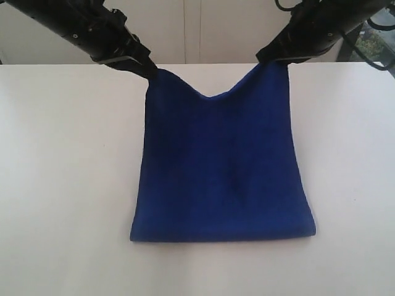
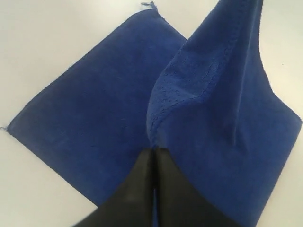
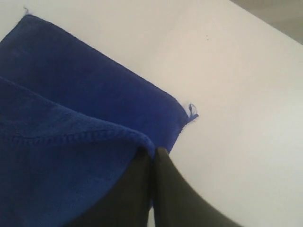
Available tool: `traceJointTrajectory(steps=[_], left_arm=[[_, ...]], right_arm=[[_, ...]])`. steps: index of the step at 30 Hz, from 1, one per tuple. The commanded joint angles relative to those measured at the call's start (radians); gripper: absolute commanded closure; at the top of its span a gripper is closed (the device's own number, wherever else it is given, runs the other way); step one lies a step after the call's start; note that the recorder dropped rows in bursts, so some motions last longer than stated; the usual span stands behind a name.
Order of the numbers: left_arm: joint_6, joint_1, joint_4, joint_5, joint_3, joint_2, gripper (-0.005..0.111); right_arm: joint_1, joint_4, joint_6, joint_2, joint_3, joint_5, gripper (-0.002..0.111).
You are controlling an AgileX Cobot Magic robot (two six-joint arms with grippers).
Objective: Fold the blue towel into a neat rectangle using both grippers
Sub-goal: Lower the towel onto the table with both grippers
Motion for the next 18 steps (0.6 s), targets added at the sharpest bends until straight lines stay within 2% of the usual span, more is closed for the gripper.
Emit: traceJointTrajectory(steps=[1, 8, 18], left_arm=[[-0.006, 0.02, -0.007, -0.075, -0.032, 0.042, 0.107], [0.043, 0.02, -0.005, -0.216, -0.032, 0.12, 0.107], [0.062, 0.02, -0.025, -0.563, -0.032, 0.289, 0.107]], right_arm=[[-0.006, -0.048, 0.039, 0.048, -0.039, -0.044, 0.108], [-0.013, -0.048, 0.039, 0.149, -0.085, -0.144, 0.108], [-0.013, -0.045, 0.072, 0.356, -0.108, -0.397, 0.108]])
